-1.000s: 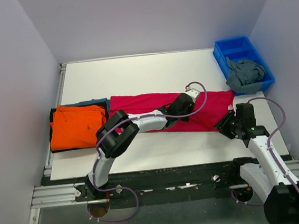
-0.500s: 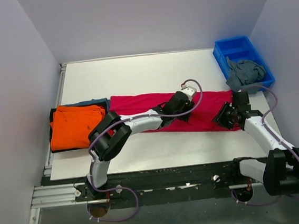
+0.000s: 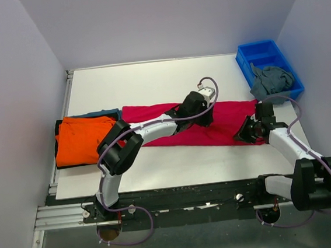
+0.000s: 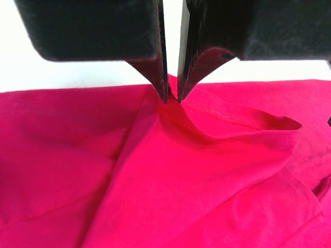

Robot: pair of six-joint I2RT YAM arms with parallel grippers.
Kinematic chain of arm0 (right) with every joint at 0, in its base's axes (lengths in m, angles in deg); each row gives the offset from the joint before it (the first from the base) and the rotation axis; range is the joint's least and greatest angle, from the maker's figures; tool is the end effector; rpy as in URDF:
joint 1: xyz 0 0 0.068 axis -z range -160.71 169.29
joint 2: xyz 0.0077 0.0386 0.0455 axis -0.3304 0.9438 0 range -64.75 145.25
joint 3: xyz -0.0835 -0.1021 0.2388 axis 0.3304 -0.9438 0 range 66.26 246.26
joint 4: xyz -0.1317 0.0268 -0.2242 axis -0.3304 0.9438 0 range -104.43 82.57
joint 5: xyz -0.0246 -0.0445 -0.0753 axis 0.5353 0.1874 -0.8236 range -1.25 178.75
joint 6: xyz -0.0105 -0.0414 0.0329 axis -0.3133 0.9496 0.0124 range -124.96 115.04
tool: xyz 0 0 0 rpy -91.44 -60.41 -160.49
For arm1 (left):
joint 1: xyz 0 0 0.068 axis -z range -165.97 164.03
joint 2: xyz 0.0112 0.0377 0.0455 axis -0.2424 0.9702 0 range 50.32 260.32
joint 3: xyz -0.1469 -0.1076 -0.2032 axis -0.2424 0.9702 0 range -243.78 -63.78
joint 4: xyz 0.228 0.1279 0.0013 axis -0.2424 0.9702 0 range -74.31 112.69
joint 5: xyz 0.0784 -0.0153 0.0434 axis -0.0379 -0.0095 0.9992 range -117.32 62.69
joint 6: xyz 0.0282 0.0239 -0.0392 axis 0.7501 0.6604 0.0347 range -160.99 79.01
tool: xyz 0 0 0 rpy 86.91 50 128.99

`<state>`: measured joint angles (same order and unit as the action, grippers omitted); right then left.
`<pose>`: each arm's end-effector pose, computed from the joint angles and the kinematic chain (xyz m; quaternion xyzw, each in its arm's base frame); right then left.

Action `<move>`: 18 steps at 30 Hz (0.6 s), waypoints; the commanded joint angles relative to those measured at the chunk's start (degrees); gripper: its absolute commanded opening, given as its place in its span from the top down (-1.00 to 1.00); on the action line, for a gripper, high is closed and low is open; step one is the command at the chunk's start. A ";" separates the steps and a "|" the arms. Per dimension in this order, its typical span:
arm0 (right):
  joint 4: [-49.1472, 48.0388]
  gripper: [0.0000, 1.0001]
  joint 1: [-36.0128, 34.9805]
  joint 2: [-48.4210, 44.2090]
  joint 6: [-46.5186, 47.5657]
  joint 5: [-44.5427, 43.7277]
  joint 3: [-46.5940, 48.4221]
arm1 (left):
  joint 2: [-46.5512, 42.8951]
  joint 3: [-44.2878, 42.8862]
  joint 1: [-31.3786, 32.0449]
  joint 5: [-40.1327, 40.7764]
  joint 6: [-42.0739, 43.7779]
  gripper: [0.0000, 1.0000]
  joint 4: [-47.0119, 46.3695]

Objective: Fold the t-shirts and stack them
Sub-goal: Fold the other side of the tshirt into a rectangle

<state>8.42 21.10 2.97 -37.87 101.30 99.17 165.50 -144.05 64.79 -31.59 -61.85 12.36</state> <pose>0.2137 0.0010 0.1754 0.2557 0.9203 0.1754 0.2385 0.2895 -0.3586 0.2042 0.2426 0.8380 -0.3118 0.3765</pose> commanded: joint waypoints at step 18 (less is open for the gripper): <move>10.11 0.14 -0.92 -10.95 -1.37 -0.94 -0.04 | 7.43 -11.06 0.74 -9.35 0.21 0.14 8.34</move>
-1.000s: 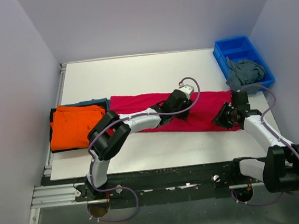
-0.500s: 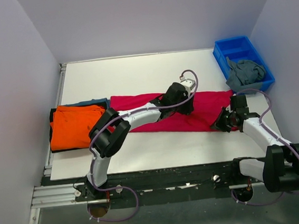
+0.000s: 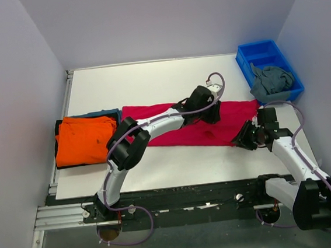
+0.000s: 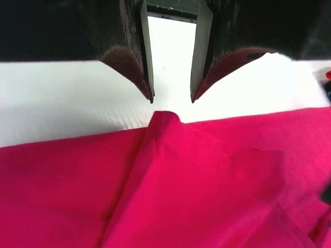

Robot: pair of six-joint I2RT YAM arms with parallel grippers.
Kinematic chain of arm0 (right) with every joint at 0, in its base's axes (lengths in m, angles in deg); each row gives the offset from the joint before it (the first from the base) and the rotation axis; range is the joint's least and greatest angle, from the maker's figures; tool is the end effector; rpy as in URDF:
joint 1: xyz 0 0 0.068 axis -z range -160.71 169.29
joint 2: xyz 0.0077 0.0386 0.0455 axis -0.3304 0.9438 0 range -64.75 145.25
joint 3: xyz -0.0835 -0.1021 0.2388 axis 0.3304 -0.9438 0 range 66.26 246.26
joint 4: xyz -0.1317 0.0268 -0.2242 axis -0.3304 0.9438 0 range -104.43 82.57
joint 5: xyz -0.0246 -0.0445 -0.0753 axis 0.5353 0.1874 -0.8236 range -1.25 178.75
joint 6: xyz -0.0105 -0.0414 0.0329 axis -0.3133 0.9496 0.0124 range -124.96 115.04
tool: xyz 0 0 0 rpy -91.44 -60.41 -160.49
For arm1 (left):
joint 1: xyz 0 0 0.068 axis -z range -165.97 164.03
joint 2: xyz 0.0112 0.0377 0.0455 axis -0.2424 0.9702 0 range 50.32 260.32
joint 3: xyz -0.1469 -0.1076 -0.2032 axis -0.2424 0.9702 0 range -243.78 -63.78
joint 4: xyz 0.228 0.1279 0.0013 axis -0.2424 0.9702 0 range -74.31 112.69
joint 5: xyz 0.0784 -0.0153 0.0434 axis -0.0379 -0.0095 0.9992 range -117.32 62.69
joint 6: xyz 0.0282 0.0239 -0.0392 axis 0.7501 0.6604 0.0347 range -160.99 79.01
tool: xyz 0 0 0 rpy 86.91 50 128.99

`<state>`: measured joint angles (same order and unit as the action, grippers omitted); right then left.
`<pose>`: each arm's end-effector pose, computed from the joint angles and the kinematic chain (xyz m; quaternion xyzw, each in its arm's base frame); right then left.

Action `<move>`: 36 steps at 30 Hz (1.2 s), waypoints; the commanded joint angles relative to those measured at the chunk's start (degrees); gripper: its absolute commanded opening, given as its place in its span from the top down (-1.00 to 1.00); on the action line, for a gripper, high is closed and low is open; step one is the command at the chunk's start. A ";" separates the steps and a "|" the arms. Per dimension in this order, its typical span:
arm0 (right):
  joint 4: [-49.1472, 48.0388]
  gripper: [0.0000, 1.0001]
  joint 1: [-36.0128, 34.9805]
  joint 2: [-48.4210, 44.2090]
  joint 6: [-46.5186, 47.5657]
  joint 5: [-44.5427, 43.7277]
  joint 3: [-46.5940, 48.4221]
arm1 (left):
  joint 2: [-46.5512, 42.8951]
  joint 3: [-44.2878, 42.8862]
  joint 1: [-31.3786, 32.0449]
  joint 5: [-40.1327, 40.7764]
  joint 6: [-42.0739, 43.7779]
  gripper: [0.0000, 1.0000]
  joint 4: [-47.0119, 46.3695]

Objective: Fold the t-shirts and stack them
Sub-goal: Fold the other side of the tshirt into a rectangle

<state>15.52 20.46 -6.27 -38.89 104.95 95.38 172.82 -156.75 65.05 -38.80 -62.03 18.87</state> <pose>0.1803 0.0063 0.1778 0.2523 0.9216 0.2043 0.2129 0.3067 -0.3902 0.2089 0.2722 0.8310 -0.3516 0.3341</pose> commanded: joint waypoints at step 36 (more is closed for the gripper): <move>9.85 0.86 -0.38 -8.65 -13.08 -11.98 -3.02 | 8.98 -13.64 -2.86 2.26 -1.99 0.14 5.69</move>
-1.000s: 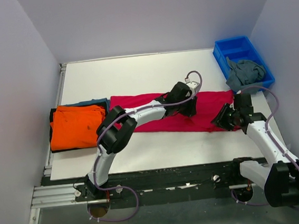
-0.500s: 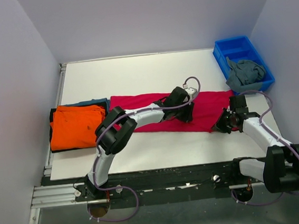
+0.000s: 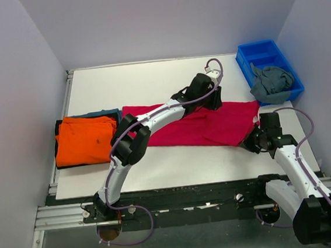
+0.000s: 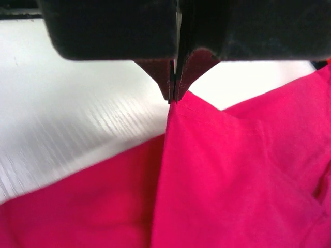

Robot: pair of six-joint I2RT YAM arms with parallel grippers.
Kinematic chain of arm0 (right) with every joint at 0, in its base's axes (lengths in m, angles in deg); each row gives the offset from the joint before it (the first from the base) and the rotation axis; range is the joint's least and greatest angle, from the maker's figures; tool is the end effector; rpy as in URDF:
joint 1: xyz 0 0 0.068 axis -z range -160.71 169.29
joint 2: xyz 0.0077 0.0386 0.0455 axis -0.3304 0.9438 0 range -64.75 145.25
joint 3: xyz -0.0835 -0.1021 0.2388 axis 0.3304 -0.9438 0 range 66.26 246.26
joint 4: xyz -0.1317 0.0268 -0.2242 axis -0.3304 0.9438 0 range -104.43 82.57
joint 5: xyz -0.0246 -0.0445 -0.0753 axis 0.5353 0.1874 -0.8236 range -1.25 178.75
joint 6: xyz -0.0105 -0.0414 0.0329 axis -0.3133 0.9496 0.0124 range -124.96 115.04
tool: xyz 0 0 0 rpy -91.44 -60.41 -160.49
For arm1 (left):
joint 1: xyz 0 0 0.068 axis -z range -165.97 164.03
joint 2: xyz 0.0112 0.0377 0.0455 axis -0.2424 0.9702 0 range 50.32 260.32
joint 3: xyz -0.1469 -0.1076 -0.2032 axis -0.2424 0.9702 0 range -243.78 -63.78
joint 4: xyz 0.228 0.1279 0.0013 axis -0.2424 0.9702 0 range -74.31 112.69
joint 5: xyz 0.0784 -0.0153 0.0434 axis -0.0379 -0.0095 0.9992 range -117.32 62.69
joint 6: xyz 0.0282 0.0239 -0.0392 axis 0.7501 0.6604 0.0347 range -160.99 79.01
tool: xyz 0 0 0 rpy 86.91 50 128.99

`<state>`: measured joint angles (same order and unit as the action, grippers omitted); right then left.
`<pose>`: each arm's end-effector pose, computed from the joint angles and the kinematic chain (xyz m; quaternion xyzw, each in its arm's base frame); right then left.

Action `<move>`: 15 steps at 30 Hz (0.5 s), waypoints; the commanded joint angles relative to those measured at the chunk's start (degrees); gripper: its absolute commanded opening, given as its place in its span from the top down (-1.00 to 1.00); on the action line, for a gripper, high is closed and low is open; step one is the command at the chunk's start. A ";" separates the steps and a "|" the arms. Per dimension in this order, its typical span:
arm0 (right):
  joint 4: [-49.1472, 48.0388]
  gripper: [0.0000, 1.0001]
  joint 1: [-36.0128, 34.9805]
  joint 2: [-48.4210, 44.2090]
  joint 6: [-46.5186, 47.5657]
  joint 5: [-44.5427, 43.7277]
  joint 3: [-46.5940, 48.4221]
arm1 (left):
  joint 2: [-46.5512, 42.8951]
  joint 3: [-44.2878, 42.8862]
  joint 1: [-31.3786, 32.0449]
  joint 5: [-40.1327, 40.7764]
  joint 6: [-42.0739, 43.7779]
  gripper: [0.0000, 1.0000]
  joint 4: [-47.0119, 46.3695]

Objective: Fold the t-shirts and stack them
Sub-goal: Fold the other side of the tshirt into a rectangle

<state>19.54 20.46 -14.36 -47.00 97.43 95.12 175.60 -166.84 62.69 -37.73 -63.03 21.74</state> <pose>0.1635 0.0021 0.1929 0.3297 0.8937 0.1710 0.2518 0.3374 -0.3931 0.2404 0.2421 0.8211 -0.3592 0.3717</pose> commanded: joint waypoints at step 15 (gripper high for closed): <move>3.74 0.27 -0.29 1.90 -2.70 -13.08 4.61 | 2.53 -1.27 -1.64 2.15 0.25 0.12 3.10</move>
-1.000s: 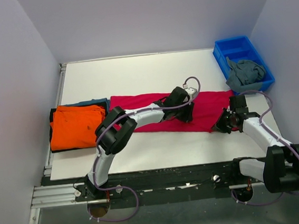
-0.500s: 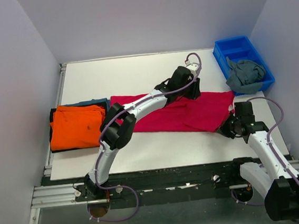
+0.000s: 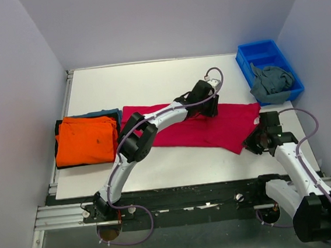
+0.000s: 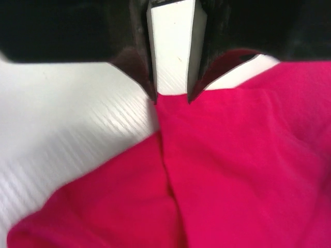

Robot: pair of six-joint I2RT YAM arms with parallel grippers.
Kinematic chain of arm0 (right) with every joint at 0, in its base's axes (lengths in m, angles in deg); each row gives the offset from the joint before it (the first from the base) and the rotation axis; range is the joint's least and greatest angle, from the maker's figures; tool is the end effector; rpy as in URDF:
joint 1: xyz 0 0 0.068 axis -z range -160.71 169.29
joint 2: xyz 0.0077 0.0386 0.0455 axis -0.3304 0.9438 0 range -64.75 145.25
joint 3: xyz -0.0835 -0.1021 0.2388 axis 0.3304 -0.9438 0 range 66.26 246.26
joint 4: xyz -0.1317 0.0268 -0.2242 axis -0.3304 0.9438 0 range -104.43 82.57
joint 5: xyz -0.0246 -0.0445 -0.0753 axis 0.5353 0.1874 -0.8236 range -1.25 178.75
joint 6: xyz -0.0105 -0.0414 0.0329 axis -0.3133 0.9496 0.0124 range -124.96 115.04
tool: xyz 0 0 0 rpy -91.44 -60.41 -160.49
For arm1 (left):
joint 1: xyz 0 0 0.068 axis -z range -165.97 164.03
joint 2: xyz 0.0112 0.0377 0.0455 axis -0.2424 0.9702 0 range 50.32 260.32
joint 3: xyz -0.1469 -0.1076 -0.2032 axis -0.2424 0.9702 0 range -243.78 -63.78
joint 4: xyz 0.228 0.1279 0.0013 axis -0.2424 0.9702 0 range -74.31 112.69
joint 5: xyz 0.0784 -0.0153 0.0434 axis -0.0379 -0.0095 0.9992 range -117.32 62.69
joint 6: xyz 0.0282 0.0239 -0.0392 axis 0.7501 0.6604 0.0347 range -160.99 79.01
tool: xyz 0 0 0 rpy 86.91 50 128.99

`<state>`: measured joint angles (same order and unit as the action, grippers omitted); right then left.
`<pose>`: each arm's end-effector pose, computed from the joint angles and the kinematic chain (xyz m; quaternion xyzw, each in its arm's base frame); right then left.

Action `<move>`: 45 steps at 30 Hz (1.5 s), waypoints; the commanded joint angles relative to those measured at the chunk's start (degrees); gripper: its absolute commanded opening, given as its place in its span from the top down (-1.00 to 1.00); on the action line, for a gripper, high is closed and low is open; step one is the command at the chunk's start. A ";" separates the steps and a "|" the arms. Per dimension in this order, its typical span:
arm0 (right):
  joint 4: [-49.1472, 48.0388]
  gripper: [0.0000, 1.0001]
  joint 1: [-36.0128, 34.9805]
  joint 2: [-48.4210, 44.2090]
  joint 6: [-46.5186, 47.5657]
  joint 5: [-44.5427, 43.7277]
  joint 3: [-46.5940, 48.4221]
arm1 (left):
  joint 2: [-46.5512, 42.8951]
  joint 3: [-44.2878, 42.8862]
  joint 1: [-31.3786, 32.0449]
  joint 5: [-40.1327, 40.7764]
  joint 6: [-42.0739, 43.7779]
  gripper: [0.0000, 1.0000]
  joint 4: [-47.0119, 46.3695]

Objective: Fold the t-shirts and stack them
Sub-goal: Fold the other side of the tshirt into a rectangle

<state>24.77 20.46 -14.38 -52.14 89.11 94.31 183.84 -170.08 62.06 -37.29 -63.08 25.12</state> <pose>0.1533 -0.0029 0.1831 0.3962 0.8846 0.0990 0.2251 0.3530 -0.4016 0.1812 0.2378 0.8587 -0.3206 0.3215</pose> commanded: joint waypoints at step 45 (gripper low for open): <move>-9.49 0.99 -0.11 25.04 1.91 -8.80 14.84 | -32.43 36.32 -6.98 24.80 -12.27 1.00 -3.54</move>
<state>15.91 20.46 8.61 -51.42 82.24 107.56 155.03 -140.20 57.27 -25.95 -72.01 20.32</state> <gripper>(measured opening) 0.011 0.026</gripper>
